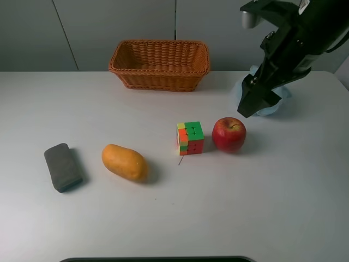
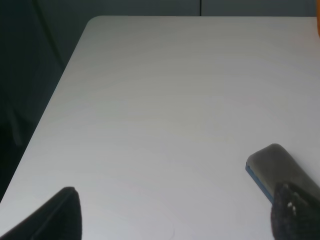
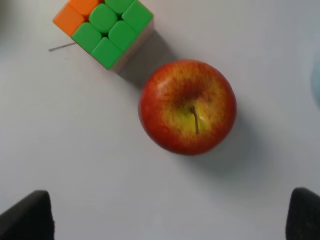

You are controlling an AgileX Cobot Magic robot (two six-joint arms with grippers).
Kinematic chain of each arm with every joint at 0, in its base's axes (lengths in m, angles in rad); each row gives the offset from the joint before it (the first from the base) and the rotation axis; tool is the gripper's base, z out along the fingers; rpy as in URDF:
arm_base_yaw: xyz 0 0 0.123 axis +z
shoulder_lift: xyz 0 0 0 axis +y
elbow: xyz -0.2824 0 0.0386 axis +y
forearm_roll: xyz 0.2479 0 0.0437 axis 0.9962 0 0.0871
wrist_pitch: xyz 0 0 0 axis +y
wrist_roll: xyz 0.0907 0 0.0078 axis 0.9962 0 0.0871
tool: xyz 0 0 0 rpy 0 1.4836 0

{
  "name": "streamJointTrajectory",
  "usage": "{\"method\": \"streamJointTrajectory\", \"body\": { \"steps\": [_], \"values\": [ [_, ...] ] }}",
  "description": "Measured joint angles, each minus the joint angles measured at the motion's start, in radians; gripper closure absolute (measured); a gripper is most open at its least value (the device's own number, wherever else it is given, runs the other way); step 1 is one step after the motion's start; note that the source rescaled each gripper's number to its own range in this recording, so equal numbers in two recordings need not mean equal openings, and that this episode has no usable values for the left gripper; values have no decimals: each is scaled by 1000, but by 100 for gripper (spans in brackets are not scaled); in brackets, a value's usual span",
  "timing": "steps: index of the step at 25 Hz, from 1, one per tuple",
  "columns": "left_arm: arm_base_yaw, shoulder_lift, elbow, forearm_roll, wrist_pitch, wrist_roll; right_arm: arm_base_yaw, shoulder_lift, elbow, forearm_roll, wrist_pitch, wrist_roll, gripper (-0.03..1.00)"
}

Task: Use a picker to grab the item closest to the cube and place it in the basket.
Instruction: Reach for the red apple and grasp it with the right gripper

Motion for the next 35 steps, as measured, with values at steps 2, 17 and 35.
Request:
{"method": "streamJointTrajectory", "body": {
  "steps": [2,17,35],
  "values": [
    [0,0,0,0,0,0,26,54,0,-6,-31,-29,-3],
    [0,0,0,0,0,0,72,341,-2,-75,-218,-163,-3],
    [0,0,0,0,0,2,72,385,-6,-135,-249,-133,-3]
  ]
}}
